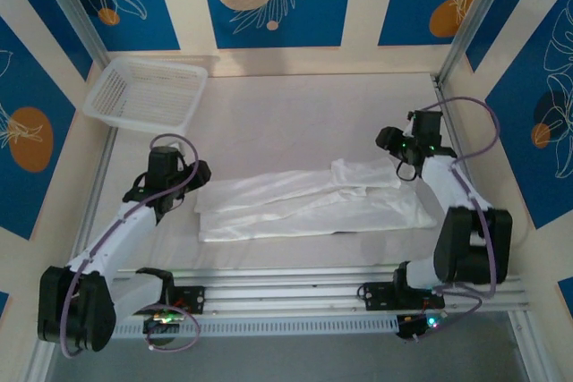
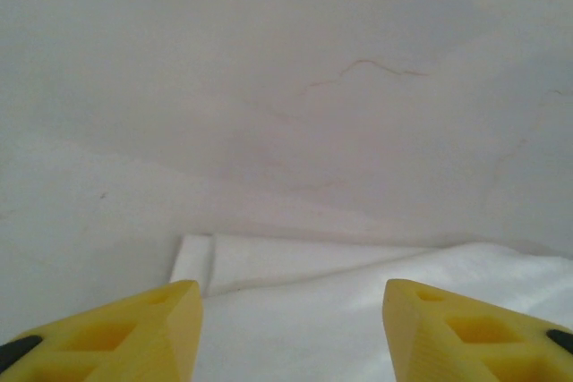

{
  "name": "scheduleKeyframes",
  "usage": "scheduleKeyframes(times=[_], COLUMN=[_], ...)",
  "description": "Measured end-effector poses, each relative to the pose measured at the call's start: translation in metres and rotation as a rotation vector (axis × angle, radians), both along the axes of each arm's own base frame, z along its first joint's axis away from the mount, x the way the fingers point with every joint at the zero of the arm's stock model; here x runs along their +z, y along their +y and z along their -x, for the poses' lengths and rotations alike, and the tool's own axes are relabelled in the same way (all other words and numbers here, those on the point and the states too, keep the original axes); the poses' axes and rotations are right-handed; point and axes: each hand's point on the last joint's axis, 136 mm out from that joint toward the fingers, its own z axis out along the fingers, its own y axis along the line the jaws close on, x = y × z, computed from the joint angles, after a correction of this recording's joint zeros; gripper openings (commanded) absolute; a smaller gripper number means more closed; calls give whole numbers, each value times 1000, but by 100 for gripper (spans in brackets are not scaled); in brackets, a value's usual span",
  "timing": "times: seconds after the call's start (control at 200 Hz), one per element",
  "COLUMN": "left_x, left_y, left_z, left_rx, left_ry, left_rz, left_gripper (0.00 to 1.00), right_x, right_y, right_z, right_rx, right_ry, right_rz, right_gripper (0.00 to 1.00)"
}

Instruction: Fold the inside-out t-shirt

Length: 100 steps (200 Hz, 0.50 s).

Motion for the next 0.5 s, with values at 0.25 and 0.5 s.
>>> scheduleKeyframes(times=[0.25, 0.5], left_x=[7, 7], left_y=[-9, -6], left_z=[4, 6], left_rx=[-46, -36], left_ry=[-29, -29], left_rz=[-1, -11], left_gripper=[61, 61], right_x=[-70, -73], right_y=[-10, 2], right_z=[-19, -9], right_rx=[39, 65], right_ry=[252, 299], right_rz=[56, 0], right_gripper=[42, 0])
